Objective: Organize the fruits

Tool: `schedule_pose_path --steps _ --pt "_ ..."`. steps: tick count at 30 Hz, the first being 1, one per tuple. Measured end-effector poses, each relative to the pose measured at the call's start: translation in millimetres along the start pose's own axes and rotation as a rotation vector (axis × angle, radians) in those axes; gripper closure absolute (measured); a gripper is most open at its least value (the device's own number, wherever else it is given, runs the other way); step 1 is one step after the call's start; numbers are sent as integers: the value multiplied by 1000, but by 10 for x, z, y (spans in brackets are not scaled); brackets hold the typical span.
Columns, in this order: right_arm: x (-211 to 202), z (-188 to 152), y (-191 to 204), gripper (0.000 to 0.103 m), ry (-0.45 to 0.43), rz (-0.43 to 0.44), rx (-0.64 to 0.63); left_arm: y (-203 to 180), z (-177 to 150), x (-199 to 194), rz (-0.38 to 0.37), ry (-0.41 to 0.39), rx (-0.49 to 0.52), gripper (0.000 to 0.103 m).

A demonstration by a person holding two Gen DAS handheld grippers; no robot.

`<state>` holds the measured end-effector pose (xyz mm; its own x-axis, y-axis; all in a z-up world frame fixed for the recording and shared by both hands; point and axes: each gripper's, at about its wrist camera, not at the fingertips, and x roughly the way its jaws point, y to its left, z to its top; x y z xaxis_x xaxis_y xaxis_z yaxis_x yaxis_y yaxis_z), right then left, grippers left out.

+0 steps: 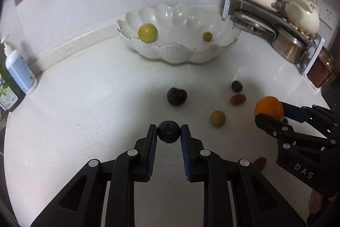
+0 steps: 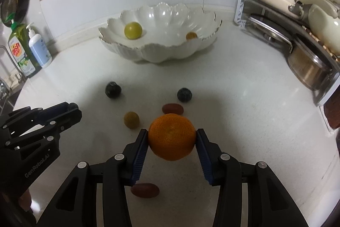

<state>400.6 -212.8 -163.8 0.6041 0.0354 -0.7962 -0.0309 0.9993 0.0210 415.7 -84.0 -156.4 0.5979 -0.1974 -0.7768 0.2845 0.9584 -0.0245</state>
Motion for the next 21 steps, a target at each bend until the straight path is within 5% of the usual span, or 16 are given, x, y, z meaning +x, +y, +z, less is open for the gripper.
schedule_pose_path --steps 21 --pt "-500 361 75 56 -194 7 32 91 378 -611 20 -220 -10 80"
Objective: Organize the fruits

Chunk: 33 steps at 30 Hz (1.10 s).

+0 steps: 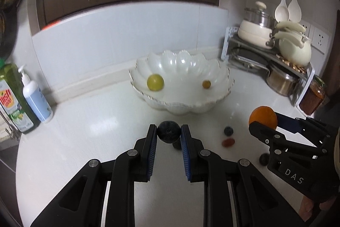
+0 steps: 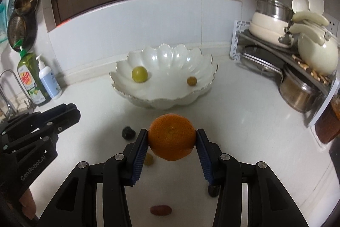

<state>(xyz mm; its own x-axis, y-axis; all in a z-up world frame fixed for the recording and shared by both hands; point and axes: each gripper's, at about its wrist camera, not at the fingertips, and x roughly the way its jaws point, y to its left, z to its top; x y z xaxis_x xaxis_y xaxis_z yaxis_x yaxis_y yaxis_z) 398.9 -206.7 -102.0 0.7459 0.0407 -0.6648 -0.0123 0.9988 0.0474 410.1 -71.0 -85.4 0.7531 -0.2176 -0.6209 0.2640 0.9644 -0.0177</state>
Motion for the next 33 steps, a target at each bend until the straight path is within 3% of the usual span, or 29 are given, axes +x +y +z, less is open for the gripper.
schedule_pose_path --steps 19,33 --pt "-136 511 62 56 -137 -12 4 99 530 -45 -15 -117 -8 80" --pt "7 893 -6 56 -140 -6 18 85 969 134 -32 -108 23 80"
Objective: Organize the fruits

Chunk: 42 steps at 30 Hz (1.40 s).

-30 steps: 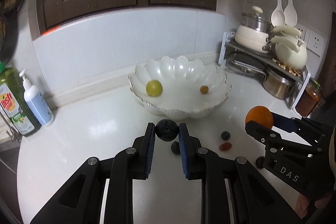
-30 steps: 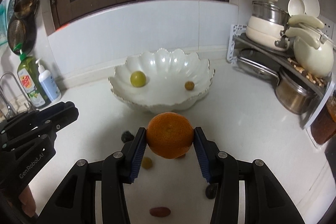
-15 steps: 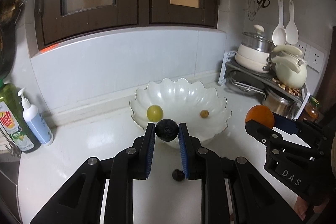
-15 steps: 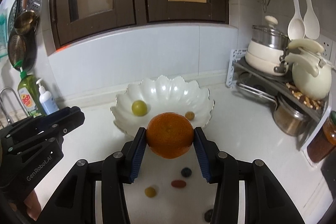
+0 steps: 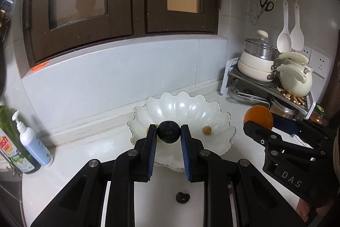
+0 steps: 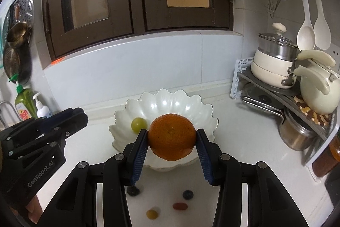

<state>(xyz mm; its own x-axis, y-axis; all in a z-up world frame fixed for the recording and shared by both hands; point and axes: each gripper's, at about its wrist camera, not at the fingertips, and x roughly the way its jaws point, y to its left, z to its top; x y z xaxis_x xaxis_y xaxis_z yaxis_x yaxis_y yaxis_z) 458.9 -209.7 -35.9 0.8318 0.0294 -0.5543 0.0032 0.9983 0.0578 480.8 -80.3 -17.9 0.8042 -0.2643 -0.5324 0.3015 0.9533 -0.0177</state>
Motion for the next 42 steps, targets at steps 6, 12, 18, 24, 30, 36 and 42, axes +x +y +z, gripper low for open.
schedule_pose_path --steps 6,12,18,24,30,36,42 --pt "169 165 -41 56 14 -12 -4 25 160 192 -6 31 0 80" --pt "446 283 -60 56 79 -22 -9 55 289 419 -8 78 -3 80" --pt "741 379 -95 56 135 -52 -12 95 387 669 -13 137 -14 80" --pt "1034 462 -134 56 222 -55 -4 97 496 951 4 197 2 80" --pt "1308 435 -137 56 318 -38 -19 114 466 1278 15 282 2 80" --pt "1579 348 -202 56 412 -17 7 130 337 1535 28 356 4 80" --pt "1819 269 -259 56 487 -40 -3 145 192 1766 33 425 8 80"
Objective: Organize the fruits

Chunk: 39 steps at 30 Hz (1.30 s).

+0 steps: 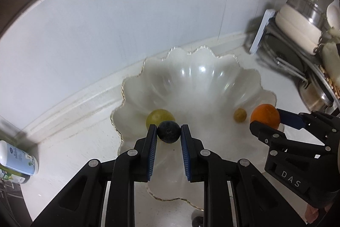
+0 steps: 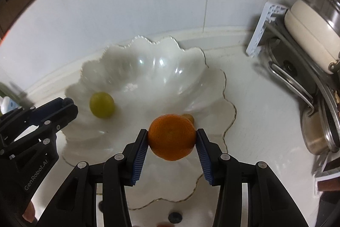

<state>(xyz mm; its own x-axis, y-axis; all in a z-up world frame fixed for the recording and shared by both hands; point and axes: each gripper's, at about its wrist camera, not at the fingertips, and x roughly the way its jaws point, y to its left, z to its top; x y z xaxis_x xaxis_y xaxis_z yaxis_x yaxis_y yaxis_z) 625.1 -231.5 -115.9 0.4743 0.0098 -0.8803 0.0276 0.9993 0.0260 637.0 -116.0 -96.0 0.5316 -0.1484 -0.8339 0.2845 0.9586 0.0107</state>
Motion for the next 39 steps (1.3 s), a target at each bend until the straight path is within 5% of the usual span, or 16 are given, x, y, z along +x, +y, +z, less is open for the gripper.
schedule_pose_path --steps 21,23,25,29,39 --pt "398 -35 -23 56 106 -19 -7 -21 -81 584 34 167 17 79" --pt "411 -32 -24 55 111 -17 -9 -31 -72 594 39 175 21 69" --pt "416 -40 -24 55 112 -11 -8 -40 -63 591 41 170 25 55" --pt "345 -39 -31 44 82 -31 -9 -22 -55 543 57 163 21 53" --pt "-120 -95 9 43 -45 -54 -15 -23 -64 85 65 73 18 53"
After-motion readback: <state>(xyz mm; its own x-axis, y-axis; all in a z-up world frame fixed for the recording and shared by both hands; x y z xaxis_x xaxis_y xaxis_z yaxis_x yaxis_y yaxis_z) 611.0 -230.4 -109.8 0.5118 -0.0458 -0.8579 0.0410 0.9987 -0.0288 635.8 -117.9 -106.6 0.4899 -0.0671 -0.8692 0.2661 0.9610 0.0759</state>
